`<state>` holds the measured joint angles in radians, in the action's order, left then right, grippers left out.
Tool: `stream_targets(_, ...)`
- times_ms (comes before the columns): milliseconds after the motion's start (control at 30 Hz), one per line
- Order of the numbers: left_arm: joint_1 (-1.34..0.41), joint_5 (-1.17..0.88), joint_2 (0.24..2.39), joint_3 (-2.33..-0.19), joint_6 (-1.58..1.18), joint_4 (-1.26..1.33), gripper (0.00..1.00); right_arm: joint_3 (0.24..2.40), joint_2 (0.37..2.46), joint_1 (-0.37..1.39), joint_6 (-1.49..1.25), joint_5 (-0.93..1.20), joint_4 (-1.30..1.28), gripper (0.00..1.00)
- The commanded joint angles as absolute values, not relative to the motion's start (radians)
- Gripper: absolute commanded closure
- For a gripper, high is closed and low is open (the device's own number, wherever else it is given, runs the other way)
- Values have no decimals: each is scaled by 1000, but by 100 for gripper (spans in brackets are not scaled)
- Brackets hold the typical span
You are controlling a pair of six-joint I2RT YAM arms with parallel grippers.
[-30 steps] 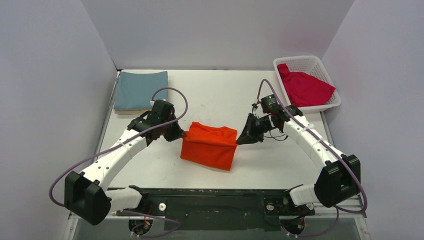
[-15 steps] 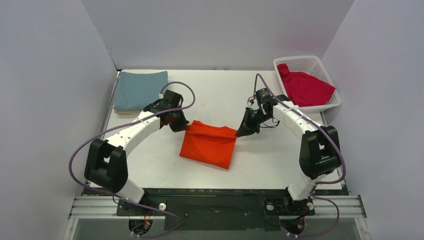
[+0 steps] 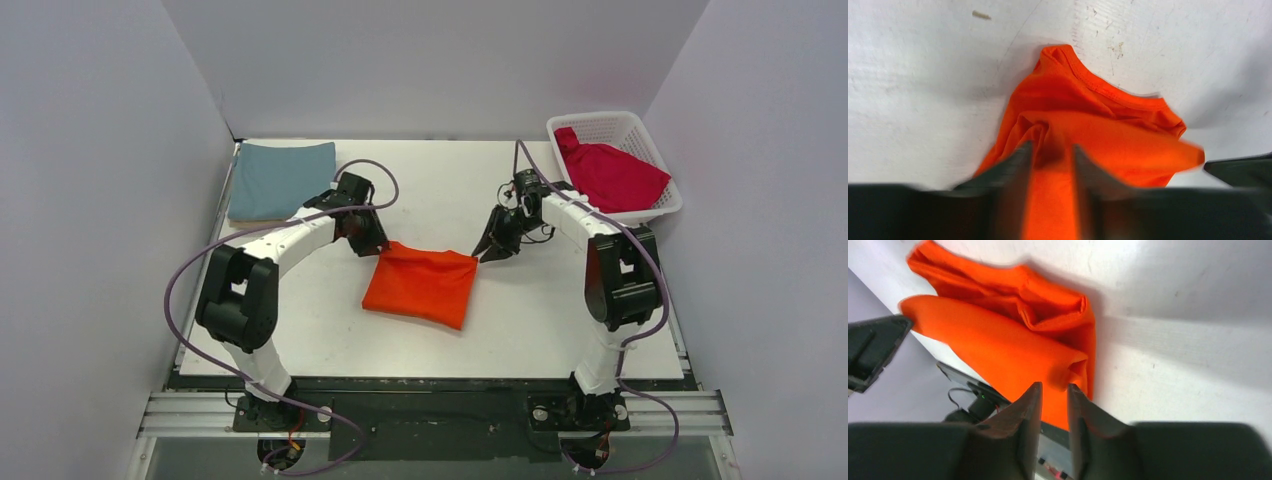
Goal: Fold and stack the t-shirts
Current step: Fold the long partially folded tshirt into a neat square, then smooth out wrinkles on the folded tshirt
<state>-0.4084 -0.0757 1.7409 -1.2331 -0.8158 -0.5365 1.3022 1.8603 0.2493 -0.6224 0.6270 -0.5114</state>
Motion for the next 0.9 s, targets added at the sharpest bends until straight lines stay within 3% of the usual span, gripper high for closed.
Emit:
stream_targets(0,-384,-80,1756,-1321,-802,-486,38,1401,1875,226,-615,588,-478,57)
stream_targets(67,-381,-77,1738,-1336,-806,-501,22,1408,1847,227,-621,569,-483,37)
stream_targets(200,-386,-66,1646,-1298,-808,-506,18,1321,1711,241,-620,522,-480,24)
stream_targets(467,-447,-237,1559,-1180,-777,-365,15,1086,1548,419,-724,492,-220,23)
stream_targets(600,-461,-281,1640,-1213,-762,-318,14,1093,1627,457,-791,508,-83,25)
stream_targets(867,-430,-221,1902,-1321,-743,-293,15,1203,1860,423,-770,450,-63,31)
